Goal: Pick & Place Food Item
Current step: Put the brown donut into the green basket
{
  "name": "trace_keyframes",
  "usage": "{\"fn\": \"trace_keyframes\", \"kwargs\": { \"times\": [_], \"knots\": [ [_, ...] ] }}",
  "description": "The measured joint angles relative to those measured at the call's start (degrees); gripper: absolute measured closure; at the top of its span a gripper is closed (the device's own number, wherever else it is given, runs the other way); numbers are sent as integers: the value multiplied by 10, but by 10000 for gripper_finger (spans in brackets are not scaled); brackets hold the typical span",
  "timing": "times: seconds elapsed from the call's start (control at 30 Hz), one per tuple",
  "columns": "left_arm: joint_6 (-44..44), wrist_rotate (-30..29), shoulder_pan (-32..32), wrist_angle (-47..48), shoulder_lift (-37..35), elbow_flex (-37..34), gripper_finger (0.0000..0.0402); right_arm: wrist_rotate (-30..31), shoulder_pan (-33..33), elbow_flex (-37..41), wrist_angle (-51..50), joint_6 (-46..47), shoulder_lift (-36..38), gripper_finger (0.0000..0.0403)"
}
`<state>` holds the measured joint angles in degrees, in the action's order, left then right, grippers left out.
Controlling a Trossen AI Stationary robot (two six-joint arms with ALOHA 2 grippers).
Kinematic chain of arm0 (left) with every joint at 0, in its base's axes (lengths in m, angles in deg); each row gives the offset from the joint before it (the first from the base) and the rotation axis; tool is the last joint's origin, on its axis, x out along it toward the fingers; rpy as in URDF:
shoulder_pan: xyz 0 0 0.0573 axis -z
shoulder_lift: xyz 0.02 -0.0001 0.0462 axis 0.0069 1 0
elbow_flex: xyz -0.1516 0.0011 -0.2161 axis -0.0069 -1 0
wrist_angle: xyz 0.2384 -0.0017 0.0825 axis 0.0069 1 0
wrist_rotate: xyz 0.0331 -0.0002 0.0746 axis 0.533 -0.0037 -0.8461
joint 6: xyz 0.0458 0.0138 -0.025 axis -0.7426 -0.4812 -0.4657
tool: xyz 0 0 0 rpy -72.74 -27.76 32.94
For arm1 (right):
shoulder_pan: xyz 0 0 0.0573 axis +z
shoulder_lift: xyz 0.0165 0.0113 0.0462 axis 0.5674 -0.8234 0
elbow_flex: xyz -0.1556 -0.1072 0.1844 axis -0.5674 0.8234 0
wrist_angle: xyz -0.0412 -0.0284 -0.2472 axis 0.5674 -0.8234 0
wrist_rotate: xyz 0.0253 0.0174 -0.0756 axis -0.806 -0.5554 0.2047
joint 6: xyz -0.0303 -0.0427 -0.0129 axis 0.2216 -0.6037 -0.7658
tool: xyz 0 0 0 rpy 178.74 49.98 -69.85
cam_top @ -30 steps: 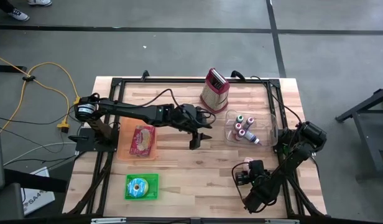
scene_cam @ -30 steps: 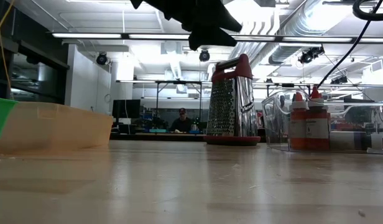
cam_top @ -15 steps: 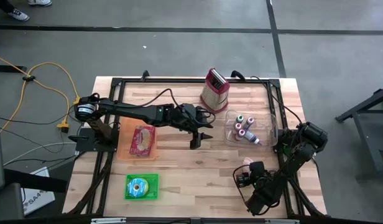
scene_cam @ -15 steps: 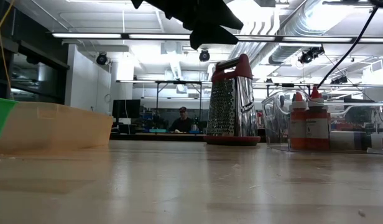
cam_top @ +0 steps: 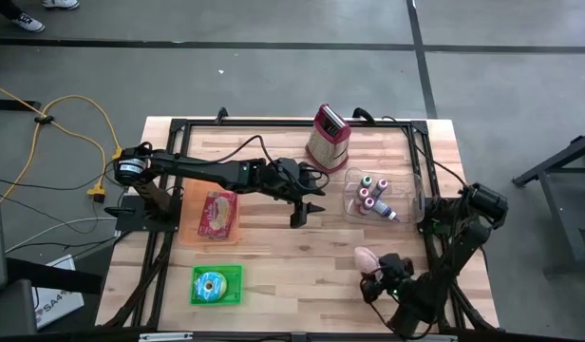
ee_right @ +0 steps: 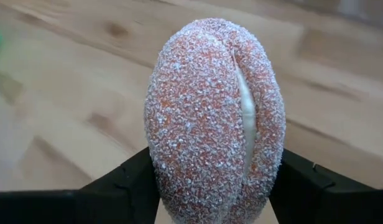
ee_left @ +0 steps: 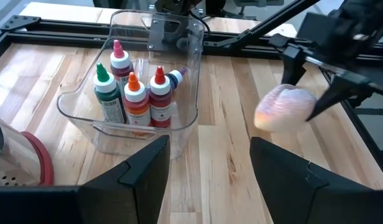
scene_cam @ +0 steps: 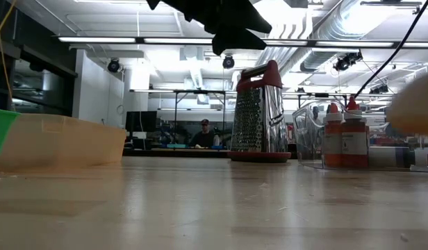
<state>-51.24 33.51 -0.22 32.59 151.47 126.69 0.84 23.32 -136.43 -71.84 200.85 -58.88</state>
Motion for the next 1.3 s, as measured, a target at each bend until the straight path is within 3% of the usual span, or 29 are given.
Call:
{"fn": "trace_keyframes", "kwargs": {
  "times": [0.13,0.43,0.7,0.87,1.1,1.3],
  "knots": [
    [0,0,0,0,0,0,184,32,-19,0,40,-98,23,172],
    [0,0,0,0,0,0,185,35,-103,0,177,-409,64,172],
    [0,0,0,-2,0,0,185,-18,-181,0,309,-675,79,172],
    [0,0,0,-2,0,0,184,-84,-216,0,381,-818,79,172],
    [0,0,0,-6,0,0,185,-128,-242,0,472,-949,79,172],
    [0,0,0,-6,0,0,185,-130,-242,0,484,-975,79,172]
  ]
}}
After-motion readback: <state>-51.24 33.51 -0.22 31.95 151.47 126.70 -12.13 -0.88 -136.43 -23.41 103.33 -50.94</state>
